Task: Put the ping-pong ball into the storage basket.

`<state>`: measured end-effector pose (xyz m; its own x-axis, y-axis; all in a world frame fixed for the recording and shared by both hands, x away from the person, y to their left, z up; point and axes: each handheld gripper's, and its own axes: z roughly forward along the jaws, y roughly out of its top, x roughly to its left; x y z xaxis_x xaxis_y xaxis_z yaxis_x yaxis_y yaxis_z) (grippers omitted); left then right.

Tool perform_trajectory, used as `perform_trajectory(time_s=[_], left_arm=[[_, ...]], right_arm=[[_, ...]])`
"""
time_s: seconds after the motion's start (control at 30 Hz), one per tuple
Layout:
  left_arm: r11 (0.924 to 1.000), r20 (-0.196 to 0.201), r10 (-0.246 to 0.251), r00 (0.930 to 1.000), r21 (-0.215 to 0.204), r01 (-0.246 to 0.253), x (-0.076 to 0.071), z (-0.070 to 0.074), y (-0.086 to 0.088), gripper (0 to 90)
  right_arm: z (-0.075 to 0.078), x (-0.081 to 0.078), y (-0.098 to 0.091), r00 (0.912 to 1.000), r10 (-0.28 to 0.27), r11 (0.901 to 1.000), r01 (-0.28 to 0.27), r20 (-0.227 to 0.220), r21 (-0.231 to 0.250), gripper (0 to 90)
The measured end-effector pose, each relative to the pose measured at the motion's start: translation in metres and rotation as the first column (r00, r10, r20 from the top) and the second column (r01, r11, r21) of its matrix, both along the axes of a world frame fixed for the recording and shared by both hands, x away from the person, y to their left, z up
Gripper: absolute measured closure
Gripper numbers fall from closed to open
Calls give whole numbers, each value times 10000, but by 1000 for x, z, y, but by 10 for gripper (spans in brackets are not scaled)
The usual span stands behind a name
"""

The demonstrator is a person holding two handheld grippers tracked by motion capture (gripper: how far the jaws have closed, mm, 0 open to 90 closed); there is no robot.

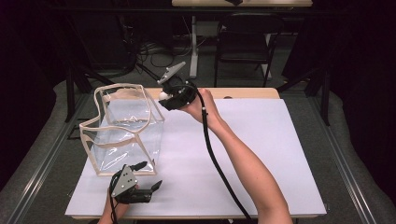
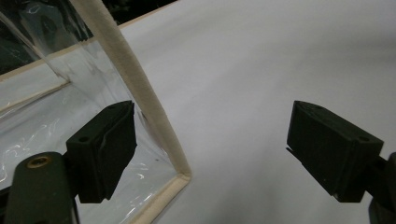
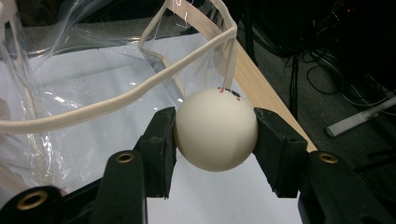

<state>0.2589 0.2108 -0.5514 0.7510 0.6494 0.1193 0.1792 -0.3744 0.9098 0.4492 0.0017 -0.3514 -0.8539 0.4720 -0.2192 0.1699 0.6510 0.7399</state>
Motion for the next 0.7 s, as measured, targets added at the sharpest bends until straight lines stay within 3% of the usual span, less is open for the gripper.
perform_trajectory(time_s=[0.3,0.7], left_arm=[[9999,-54,-143,9999,67,143,0,0,-3,159],[9999,-41,-170,9998,4,170,1,0,-1,159]], right_arm=[[5,0,9,9999,109,9998,-110,65,162,511],[18,-3,27,9991,324,9995,-322,280,-74,511]])
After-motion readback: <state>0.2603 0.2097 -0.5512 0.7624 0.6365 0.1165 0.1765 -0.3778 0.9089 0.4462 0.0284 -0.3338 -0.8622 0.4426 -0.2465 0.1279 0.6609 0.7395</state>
